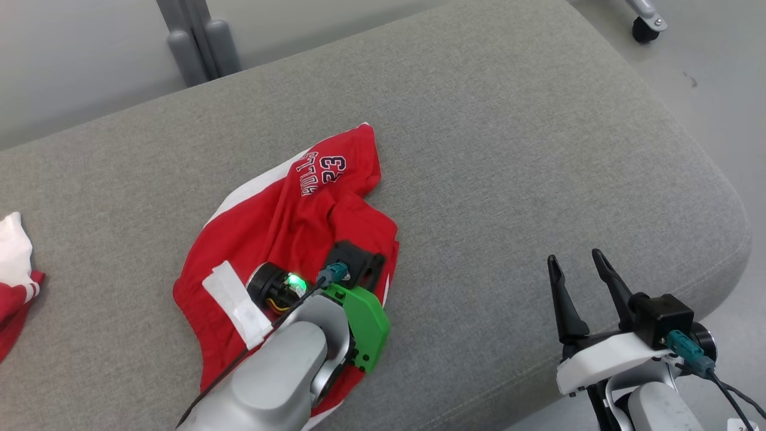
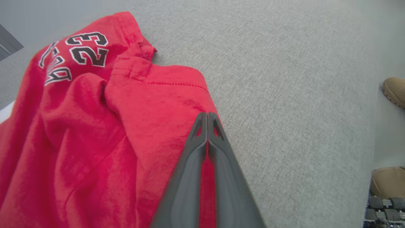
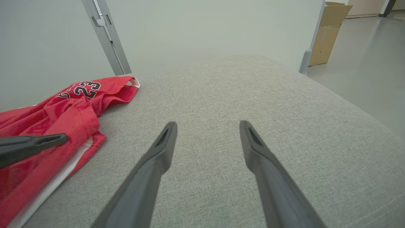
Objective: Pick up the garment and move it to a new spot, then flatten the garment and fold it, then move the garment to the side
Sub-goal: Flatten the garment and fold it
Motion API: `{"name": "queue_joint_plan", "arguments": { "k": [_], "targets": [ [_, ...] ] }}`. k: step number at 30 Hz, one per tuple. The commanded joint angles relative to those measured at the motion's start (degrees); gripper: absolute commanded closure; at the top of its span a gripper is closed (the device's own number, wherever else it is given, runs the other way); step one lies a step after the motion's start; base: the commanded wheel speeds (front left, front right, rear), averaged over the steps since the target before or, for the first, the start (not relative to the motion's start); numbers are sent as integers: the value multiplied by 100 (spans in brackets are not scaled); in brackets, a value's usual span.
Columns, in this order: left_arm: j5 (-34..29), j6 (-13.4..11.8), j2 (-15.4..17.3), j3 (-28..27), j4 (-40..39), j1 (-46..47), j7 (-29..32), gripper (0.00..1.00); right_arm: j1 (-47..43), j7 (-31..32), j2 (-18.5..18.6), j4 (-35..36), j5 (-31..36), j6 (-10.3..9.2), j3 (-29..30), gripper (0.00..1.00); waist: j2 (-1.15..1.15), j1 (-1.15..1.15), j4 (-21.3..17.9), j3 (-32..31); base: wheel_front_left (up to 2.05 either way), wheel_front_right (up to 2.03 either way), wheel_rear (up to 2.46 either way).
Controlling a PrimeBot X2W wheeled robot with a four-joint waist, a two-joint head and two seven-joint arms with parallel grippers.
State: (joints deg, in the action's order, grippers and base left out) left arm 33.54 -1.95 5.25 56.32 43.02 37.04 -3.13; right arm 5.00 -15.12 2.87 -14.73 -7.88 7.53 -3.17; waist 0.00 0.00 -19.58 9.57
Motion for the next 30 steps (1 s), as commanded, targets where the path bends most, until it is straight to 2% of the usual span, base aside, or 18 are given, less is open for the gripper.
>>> {"name": "queue_joint_plan", "arguments": {
  "k": [1, 10, 15, 18, 20, 24, 30],
  "targets": [
    [91, 35, -17, -53, -47, 2, -58, 100, -17, -4, 6, 2, 11, -8, 0, 0, 0, 0, -2, -8, 0, 0, 0],
    [604, 393, -91, -192, -688, -238, -11, 100, -71, -4, 6, -15, 41, -8, 39, 0, 0, 0, -51, -85, 0, 0, 0],
    [876, 620, 26, -164, -1267, -476, 144, 100, -95, -4, 6, -22, 45, -8, 50, 0, 0, 0, -93, -139, 0, 0, 0],
    [1276, 792, 107, -195, -1716, -663, 312, 100, -96, -4, 6, -10, 59, -7, 73, 0, 0, 0, -106, -144, 0, 0, 0],
    [1413, 847, 249, -216, -1907, -724, 377, 100, -89, -4, 5, 2, 65, -8, 88, 0, 0, 0, -110, -129, 0, 0, 0],
    [1329, 733, 472, -282, -1813, -694, 315, 100, -42, -4, 6, 12, 45, -7, 83, 0, 0, 0, -130, -82, 0, 0, 0],
    [1003, 305, 536, -392, -1145, -415, -6, 100, 11, -4, 5, 15, -5, -8, 41, 0, 0, 0, -177, -16, 0, 0, 0]
  ]
}}
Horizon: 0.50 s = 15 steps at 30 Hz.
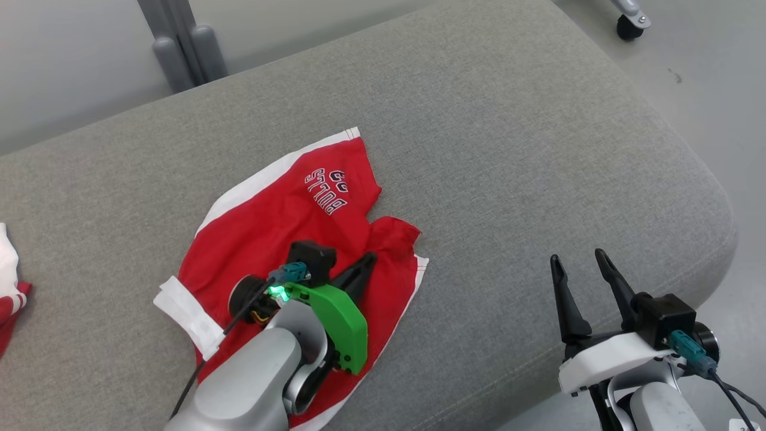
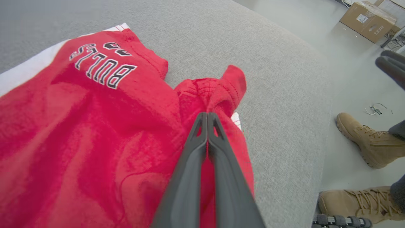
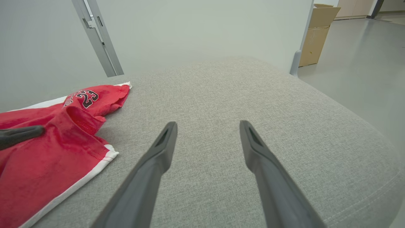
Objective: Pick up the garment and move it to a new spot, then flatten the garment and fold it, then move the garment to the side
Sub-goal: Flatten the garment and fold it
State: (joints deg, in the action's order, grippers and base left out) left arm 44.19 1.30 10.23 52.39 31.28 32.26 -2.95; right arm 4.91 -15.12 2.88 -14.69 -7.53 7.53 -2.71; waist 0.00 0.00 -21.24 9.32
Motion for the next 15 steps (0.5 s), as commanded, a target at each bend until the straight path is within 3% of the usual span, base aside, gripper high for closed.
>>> {"name": "queue_joint_plan", "arguments": {
  "k": [1, 14, 15],
  "targets": [
    [-80, -71, 23, -14, 156, 112, -69, 100, 23, -4, 5, 11, -44, -8, -5, 0, 0, 0, -19, 17, 0, 0, 0],
    [-486, -278, -267, 3, 1460, 755, -834, 100, 61, -4, 4, 2, -62, -8, -22, 0, 0, 0, -22, 69, 0, 0, 0],
    [-567, -281, -281, 49, 1557, 835, -912, 72, 54, -4, 4, -5, -50, -8, -26, 0, 0, 0, -13, 68, 0, 0, 0]
  ]
}}
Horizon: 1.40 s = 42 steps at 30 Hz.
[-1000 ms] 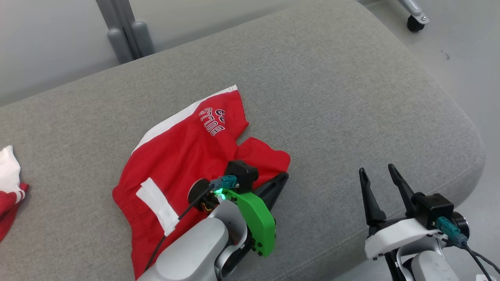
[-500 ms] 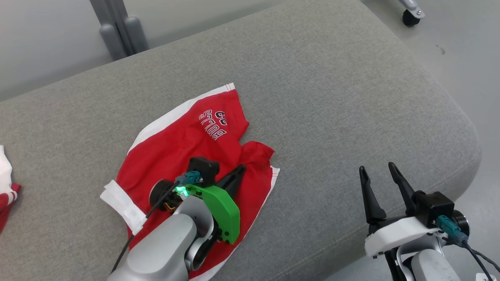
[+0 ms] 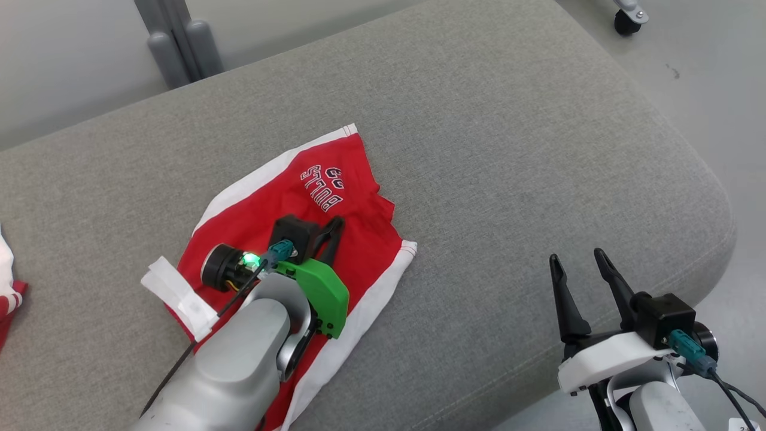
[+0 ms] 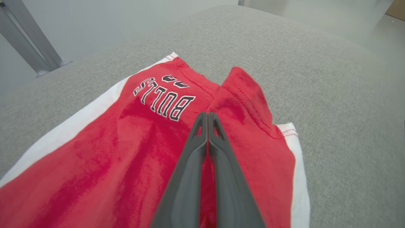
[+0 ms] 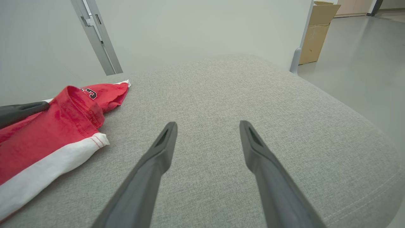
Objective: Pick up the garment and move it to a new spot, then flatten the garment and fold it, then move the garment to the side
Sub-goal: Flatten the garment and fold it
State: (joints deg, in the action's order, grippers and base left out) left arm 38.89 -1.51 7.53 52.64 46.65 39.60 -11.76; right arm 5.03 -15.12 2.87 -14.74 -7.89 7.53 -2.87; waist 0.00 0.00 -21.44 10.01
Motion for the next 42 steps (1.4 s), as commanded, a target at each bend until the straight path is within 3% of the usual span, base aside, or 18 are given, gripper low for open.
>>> {"name": "queue_joint_plan", "arguments": {
  "k": [1, 2, 6, 11, 16, 22, 30, 42],
  "targets": [
    [-68, 75, -44, 56, 97, 120, -77, 44, 35, -4, 5, -7, -2, -8, -12, 0, 0, 0, 15, -5, 0, 0, 0],
    [-27, 140, -103, 54, 186, 94, -117, 0, 21, -4, 6, -14, 9, -8, -18, 0, 0, 0, 23, -11, 0, 0, 0],
    [-18, 260, -213, 85, 498, 47, -215, 0, -21, -4, 6, -37, 43, -8, -3, 0, 0, 0, 80, -51, 0, 0, 0],
    [-41, 79, -209, -208, 412, -102, -346, 0, -82, -4, 7, 22, 129, -7, 79, 0, 0, 0, 257, -159, 0, 0, 0],
    [-470, -271, 122, -1234, -1125, -811, -342, 0, -182, -4, 15, 247, 319, -7, 290, 0, 0, 0, 642, -333, 0, 0, 0],
    [-1065, -457, 244, -2449, -2916, -2271, -338, 0, -342, -4, 181, 475, 446, -8, 473, 0, 0, 0, 1172, -600, 0, 0, 0],
    [-1731, -262, 38, -3538, -3970, -3907, -340, 0, -603, -4, 333, 543, 504, -7, 688, 0, 0, 0, 1814, -895, 0, 0, 0],
    [-2575, 623, -375, -4626, -4130, -5100, -340, 0, -752, -4, 237, 320, 562, -8, 599, 0, 0, 0, 2248, -1030, 0, 0, 0]
  ]
}}
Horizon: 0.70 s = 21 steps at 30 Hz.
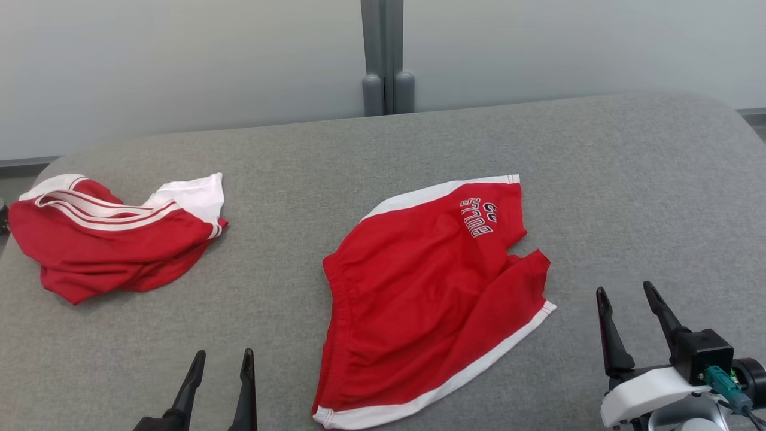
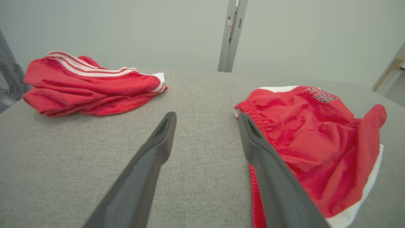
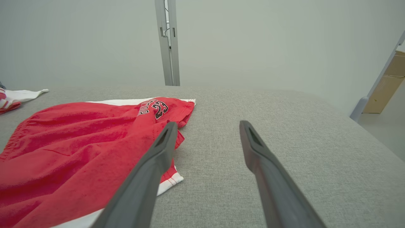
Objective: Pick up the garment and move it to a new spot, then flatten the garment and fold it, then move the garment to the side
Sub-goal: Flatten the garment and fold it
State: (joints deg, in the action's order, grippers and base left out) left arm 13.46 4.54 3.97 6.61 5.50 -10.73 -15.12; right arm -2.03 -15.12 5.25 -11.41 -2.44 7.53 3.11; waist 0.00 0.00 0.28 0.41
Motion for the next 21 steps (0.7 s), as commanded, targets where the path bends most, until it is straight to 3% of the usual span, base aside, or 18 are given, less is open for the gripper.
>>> {"name": "queue_joint_plan", "arguments": {
  "k": [1, 16, 21],
  "targets": [
    [-73, 59, -39, -104, -4, -102, -3, 0, -68, -4, -9, -50, 14, -8, -47, 0, 0, 0, 87, -81, 0, 0, 0],
    [-205, 277, -107, -377, 263, -17, -4, 0, 25, -4, -130, -357, -87, -8, -315, 0, 0, 0, -46, -86, 0, 0, 0],
    [-57, 298, -106, -325, 466, -201, -4, 0, 208, -3, 29, -503, -109, -8, -414, 0, 0, 0, -119, -61, 0, 0, 0]
  ]
}}
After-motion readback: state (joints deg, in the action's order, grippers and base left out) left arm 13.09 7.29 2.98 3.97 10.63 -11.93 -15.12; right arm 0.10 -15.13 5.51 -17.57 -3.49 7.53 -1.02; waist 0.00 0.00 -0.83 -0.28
